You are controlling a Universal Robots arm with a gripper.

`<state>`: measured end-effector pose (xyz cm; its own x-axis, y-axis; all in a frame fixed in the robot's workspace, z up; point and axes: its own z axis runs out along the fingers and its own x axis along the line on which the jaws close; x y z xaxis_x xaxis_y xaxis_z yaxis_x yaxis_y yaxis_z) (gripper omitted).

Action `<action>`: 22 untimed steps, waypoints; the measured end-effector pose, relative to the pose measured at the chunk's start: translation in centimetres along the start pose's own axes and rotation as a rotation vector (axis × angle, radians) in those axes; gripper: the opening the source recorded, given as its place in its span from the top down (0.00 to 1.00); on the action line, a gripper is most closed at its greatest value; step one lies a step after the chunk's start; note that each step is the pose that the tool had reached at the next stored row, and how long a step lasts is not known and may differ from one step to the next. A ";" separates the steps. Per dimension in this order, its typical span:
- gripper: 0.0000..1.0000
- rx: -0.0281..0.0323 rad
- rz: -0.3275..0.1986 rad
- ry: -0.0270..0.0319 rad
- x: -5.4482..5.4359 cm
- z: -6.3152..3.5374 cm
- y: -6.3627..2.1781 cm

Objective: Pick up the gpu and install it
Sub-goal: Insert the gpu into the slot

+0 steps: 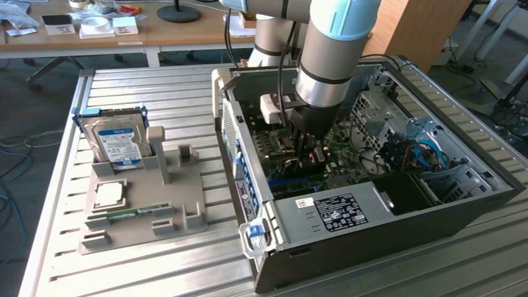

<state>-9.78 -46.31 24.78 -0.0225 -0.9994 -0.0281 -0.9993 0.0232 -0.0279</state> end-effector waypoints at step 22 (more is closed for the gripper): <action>0.73 0.0004 0.015 0.0004 0.0 0.13 0.17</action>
<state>-9.94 -46.30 24.65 -0.0373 -0.9989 -0.0282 -0.9989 0.0381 -0.0279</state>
